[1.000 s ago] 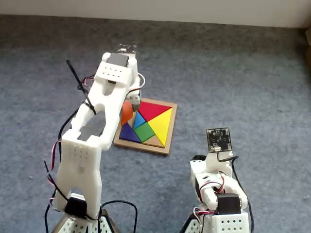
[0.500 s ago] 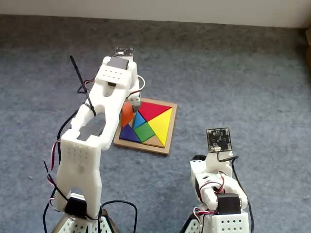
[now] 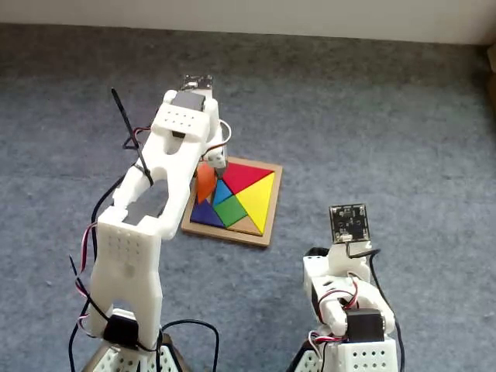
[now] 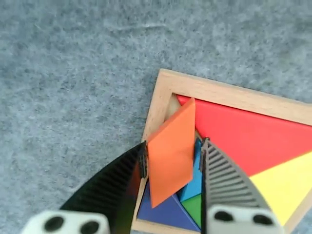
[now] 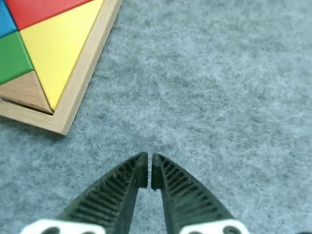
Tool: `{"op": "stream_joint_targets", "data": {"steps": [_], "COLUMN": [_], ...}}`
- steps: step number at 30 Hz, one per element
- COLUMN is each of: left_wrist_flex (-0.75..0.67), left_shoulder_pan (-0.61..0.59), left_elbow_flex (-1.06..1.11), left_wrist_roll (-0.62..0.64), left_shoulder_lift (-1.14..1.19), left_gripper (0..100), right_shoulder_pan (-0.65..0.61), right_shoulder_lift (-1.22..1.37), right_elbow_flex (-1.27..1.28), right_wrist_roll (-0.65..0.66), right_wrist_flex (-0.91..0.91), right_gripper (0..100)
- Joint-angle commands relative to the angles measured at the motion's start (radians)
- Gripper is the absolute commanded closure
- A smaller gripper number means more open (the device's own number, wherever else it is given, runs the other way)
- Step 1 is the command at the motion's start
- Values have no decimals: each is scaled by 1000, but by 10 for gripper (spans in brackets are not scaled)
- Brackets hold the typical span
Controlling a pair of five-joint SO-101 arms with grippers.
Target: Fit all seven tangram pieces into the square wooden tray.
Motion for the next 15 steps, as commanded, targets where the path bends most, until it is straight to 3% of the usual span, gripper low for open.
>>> {"op": "stream_joint_targets", "data": {"steps": [1, 15], "left_wrist_flex": [-12, -57], "left_shoulder_pan": [44, 108], "left_elbow_flex": [-8, -10], "left_wrist_roll": [-6, -41], "left_shoulder_lift": [-64, -74], "left_gripper": [810, 813], "right_shoulder_pan": [10, 10], "right_shoulder_lift": [-12, -12], "right_elbow_flex": [107, 107], "right_wrist_roll": [0, 0], "right_wrist_flex": [4, 4], "right_gripper": [969, 969]}}
